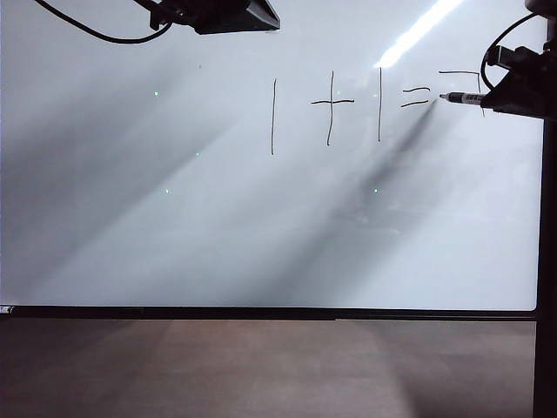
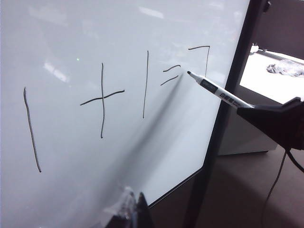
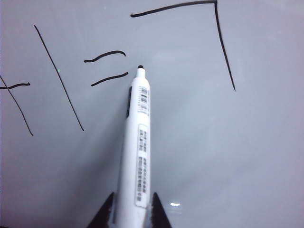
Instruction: Reach to the right to find the marker pen, pick it up, and write the answer to the math problem on the whiteboard.
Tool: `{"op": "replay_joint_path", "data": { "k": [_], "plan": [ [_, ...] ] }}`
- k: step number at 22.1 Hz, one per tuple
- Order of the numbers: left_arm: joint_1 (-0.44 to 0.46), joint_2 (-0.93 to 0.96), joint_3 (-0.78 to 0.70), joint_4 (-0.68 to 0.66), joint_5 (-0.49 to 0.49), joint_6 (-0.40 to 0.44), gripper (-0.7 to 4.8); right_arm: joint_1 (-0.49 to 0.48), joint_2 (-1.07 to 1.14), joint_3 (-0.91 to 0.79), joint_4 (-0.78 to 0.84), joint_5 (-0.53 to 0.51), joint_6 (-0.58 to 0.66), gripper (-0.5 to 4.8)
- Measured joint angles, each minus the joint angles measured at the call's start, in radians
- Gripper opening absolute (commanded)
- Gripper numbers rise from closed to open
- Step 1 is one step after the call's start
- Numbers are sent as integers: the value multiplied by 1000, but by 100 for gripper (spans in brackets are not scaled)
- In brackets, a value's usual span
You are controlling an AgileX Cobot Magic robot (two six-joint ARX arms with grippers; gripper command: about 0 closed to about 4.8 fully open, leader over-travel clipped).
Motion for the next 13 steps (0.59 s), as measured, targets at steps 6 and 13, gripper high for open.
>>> {"op": "replay_joint_path", "data": {
  "k": [6,13],
  "plan": [
    [1,0,0,-1,0,0,-5,0,47,25,6,-6,-1,-7],
    [1,0,0,-3,0,0,-4,-1,51,26,11,-6,-1,-7]
  ]
}}
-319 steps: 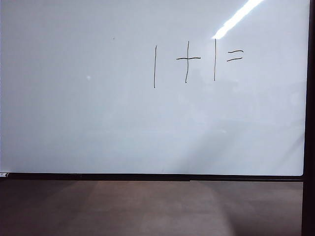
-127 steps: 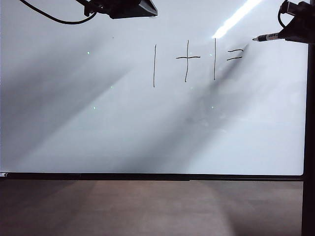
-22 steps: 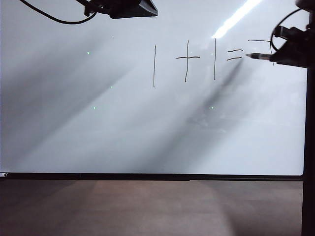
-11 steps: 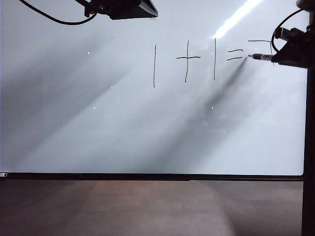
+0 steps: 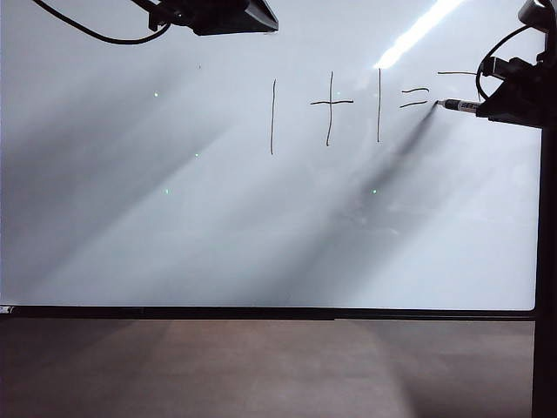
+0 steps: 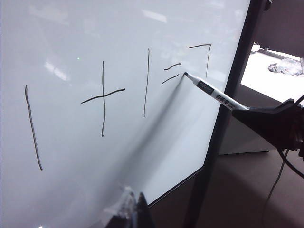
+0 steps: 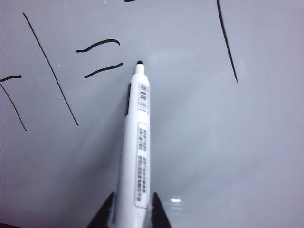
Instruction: Reach to the right to find the marker pen, pick it up, and write the answer to the math problem on the whiteboard.
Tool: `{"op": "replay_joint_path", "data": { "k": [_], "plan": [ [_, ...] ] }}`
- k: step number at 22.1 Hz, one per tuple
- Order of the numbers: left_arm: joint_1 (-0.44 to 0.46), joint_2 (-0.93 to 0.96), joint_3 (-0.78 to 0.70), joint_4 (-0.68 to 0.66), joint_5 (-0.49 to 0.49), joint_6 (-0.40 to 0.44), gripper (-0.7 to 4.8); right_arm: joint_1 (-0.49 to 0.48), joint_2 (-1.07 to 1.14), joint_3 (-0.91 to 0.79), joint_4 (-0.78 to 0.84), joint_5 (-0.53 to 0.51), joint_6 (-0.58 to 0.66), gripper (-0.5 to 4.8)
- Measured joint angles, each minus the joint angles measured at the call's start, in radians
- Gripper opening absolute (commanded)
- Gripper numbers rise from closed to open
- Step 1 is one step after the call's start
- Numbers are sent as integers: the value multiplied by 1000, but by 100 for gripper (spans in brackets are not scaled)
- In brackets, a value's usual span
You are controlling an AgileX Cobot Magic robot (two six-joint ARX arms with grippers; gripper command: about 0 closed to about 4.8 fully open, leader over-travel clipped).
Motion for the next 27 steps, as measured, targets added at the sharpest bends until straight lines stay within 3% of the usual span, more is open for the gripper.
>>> {"op": "replay_joint_path", "data": {
  "k": [16,27],
  "plan": [
    [0,0,0,-1,0,0,-5,-119,0,0,2,-29,0,-7],
    [0,0,0,-3,0,0,-5,-118,0,0,2,-24,5,-7]
  ]
}}
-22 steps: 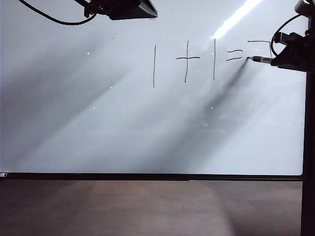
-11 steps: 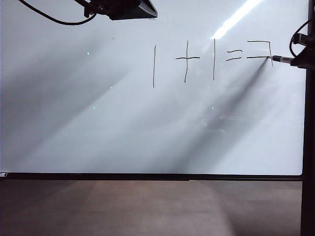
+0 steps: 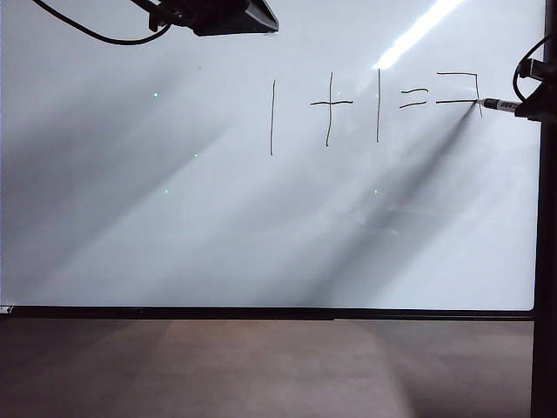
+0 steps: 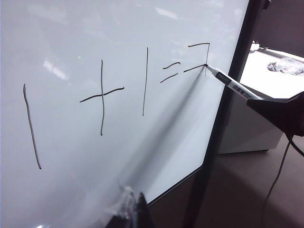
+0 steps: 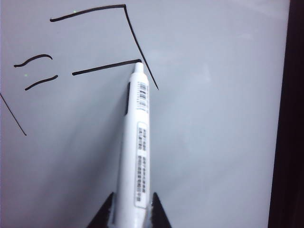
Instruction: Reach to the right to find the marker pen, pick it up, and write the answer to the math problem on the whiteboard.
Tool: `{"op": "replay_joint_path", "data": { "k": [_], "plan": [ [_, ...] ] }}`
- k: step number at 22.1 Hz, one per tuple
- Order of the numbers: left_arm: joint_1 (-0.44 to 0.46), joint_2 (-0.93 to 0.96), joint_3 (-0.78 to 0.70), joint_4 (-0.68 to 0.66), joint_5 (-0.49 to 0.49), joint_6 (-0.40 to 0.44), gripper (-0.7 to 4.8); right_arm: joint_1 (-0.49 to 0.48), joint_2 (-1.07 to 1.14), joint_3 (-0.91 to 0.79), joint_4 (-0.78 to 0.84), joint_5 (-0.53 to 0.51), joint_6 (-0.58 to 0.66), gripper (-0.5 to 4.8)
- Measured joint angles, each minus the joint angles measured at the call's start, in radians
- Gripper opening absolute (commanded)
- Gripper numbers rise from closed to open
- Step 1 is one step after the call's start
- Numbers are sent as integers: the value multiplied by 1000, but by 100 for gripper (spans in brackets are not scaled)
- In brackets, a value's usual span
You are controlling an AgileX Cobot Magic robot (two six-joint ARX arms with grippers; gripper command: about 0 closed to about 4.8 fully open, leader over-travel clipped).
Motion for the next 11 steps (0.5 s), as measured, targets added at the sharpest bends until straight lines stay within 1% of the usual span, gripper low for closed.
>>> {"op": "replay_joint_path", "data": {
  "k": [4,11],
  "plan": [
    [0,0,0,0,0,0,-5,6,-9,-1,-7,-5,5,-7],
    [0,0,0,-2,0,0,-5,60,-62,-32,2,-11,6,-7]
  ]
}}
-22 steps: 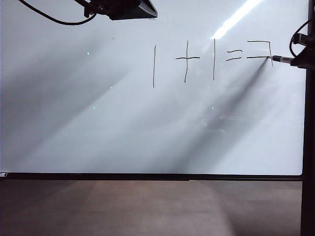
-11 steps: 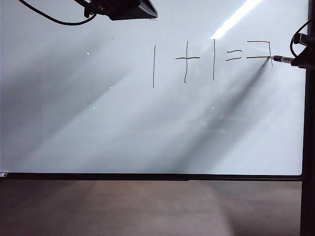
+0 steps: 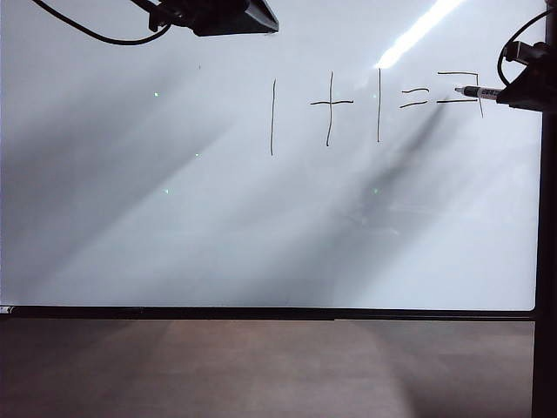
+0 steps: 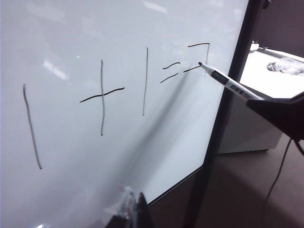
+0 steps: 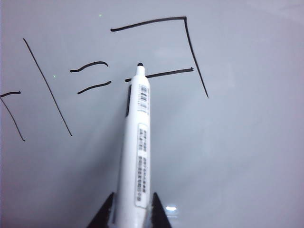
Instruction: Reach to the right to find the marker pen, pick it up, and write the answer to the math problem on the whiteboard.
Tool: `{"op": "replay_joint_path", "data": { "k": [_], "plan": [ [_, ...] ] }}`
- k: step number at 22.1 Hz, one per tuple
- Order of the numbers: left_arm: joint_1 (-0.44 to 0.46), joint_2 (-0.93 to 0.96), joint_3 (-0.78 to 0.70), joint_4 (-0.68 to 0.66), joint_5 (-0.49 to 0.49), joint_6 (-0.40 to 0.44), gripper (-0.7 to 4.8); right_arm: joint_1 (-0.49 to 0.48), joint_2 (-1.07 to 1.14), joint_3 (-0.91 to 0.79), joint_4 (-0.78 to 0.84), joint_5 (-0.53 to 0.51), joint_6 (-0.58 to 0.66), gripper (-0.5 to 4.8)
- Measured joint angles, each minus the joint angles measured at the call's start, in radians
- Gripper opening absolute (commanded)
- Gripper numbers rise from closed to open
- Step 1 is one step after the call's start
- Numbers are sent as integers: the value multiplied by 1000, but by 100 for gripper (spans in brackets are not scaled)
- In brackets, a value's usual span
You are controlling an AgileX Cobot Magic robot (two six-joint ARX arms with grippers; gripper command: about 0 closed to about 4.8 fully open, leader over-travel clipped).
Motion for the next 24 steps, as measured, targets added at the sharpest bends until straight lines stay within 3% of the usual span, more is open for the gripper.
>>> {"op": "replay_joint_path", "data": {
  "k": [8,24],
  "plan": [
    [0,0,0,-6,0,0,-5,72,-2,-1,0,40,0,-7],
    [0,0,0,-10,-2,0,-4,83,29,2,-1,76,-11,-7]
  ]
}}
